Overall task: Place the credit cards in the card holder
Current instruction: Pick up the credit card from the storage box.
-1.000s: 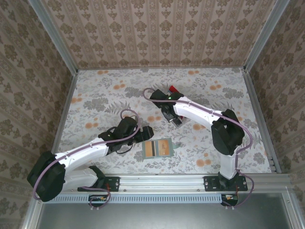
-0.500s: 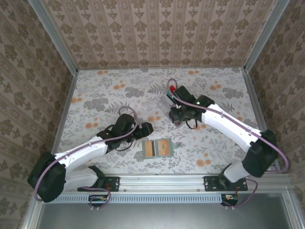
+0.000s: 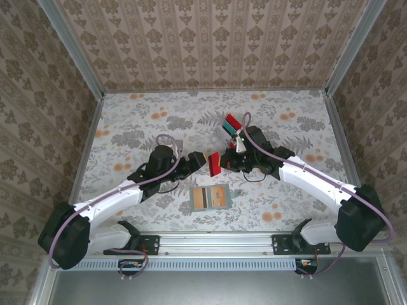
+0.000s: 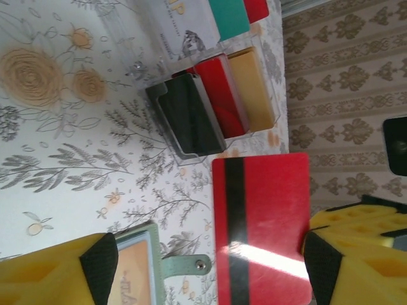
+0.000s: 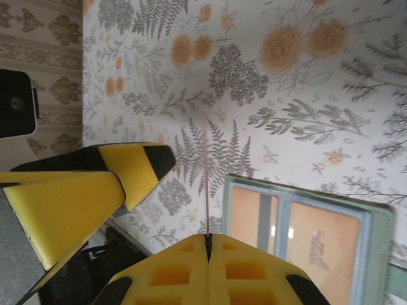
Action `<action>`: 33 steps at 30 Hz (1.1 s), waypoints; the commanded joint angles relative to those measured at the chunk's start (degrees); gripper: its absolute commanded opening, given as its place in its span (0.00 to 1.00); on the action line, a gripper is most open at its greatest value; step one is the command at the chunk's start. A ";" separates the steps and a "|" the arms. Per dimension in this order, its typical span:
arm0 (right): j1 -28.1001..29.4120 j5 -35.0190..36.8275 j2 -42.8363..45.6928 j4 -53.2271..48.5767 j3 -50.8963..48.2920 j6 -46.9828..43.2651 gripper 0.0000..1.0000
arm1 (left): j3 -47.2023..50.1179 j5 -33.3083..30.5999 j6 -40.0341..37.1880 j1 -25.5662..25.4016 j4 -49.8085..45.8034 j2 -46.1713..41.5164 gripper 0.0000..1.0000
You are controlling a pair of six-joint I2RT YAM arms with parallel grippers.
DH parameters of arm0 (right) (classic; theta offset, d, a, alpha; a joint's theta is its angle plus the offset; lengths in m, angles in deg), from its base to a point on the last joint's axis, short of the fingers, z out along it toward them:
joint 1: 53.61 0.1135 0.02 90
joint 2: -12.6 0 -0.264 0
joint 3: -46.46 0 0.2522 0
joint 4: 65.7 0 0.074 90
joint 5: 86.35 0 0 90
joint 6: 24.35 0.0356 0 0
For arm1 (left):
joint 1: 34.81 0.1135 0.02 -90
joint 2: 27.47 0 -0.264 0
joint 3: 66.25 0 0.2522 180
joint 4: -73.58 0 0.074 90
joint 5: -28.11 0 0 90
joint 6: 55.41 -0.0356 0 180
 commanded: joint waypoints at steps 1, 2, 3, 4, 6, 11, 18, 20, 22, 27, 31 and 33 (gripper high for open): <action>-0.10 -4.70 1.34 7.05 -1.69 4.37 0.02 | -1.24 2.79 2.04 0.27 5.10 1.35 0.74; -0.11 -5.09 1.23 7.92 -2.04 5.06 0.02 | -1.36 2.97 2.06 0.22 5.21 1.59 0.72; -0.13 -5.35 1.22 8.97 -2.47 5.78 0.02 | -1.45 2.99 2.08 0.22 5.20 1.70 0.71; -0.09 -5.60 1.13 9.75 -2.82 6.25 0.02 | -1.41 2.95 2.09 0.24 5.24 1.81 0.71; -0.10 -5.71 0.99 10.44 -3.28 6.83 0.02 | -1.29 2.86 2.25 0.22 5.24 1.79 0.71; 0.06 -5.80 0.68 11.92 -4.23 7.73 0.02 | -1.21 3.33 2.71 0.04 6.06 1.88 0.56; 0.22 -7.07 -0.19 14.60 -5.14 9.16 0.04 | -0.83 3.26 3.58 -0.01 7.70 1.97 0.41; 0.19 -7.16 -0.20 14.82 -5.13 9.23 0.05 | -0.86 3.32 3.55 -0.09 7.71 1.98 0.40; 0.24 -7.29 -0.35 15.19 -5.18 9.32 0.07 | -0.90 3.34 3.53 -0.06 7.70 2.06 0.37; 0.24 -8.18 -1.07 17.16 -5.39 10.69 0.10 | -0.88 3.43 3.49 -0.33 7.93 2.24 0.34; 0.33 -8.19 -1.58 17.48 -5.38 10.90 0.11 | -0.90 3.53 3.40 -0.56 8.05 2.50 0.33; 0.33 -8.17 -1.84 17.46 -5.25 10.90 0.11 | -0.93 3.52 3.32 -0.60 8.06 2.50 0.32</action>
